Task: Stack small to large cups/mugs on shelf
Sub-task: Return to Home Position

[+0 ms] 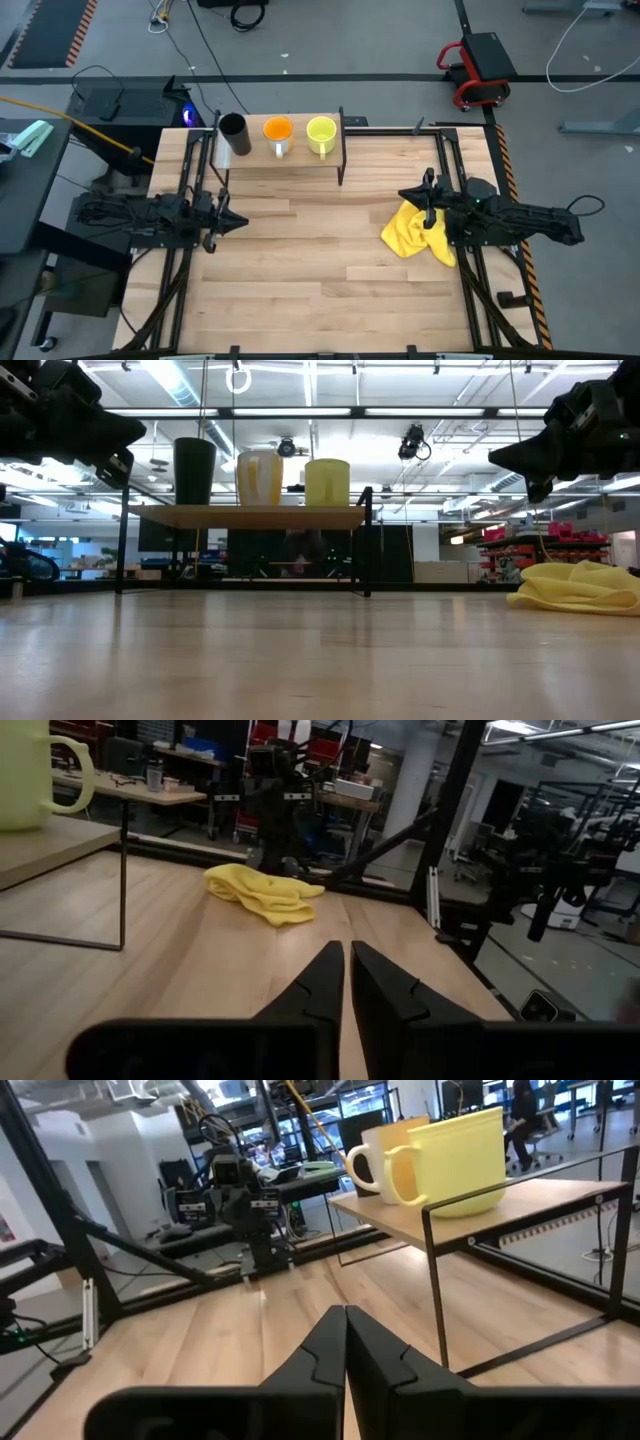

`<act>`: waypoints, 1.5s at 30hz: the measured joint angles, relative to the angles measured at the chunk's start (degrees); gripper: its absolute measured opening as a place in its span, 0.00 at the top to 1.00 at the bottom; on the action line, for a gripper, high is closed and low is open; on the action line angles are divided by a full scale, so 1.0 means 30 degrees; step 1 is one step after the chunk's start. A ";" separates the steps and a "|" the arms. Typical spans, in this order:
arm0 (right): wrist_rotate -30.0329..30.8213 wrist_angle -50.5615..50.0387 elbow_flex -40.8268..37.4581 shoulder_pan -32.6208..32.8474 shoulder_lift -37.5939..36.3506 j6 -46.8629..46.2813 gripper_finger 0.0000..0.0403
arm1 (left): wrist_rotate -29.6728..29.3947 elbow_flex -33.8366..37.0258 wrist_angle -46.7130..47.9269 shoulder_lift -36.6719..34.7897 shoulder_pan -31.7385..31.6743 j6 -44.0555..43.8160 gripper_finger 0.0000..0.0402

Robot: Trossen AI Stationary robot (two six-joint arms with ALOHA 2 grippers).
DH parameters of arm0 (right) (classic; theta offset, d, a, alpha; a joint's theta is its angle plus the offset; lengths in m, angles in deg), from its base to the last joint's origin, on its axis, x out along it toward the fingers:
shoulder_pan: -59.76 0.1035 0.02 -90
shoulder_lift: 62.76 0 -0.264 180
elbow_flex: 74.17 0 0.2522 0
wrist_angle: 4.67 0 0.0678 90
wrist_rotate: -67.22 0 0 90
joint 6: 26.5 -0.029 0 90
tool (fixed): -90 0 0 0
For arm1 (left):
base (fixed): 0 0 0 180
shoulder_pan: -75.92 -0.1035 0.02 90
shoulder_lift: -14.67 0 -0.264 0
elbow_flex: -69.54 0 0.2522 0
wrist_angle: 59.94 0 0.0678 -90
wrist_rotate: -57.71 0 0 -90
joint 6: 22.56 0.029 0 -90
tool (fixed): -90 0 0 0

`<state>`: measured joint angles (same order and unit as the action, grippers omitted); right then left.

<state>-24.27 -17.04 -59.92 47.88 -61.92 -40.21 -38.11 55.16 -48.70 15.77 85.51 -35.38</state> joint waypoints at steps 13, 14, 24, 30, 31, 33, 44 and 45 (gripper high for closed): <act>-0.0007 0.0006 0.0007 0.0000 0.0007 -0.0030 0.97 | 0.0015 0.0000 -0.0024 0.0000 0.0000 0.0006 0.91; -0.0007 0.0007 0.0007 0.0000 0.0007 -0.0030 0.97 | 0.0015 0.0000 -0.0024 0.0000 0.0000 0.0013 0.91; -0.0008 0.0000 0.0007 0.0000 0.0007 -0.0030 0.97 | 0.0022 0.0000 -0.0038 0.0000 0.0000 0.0009 0.93; -0.0010 0.0002 0.0007 0.0000 0.0007 -0.0030 0.97 | 0.0022 0.0000 -0.0046 0.0000 0.0000 0.0006 0.90; -0.0013 0.0007 0.0007 0.0000 0.0007 -0.0030 0.97 | 0.0022 0.0000 -0.0046 0.0000 0.0000 0.0014 0.90; -0.0010 0.0007 0.0007 0.0000 0.0007 -0.0030 0.97 | 0.0022 0.0000 -0.0046 0.0000 0.0000 0.0003 0.90; -0.0015 0.0000 0.0007 0.0000 0.0007 -0.0030 0.97 | 0.0022 0.0000 -0.0084 0.0000 0.0000 0.0015 0.93; -0.0015 0.0006 0.0007 0.0000 0.0007 -0.0032 0.97 | 0.0022 0.0000 -0.0082 0.0000 0.0000 0.0007 0.93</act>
<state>-24.32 -17.02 -59.90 47.88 -61.90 -40.31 -38.05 55.16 -48.94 15.77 85.51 -35.36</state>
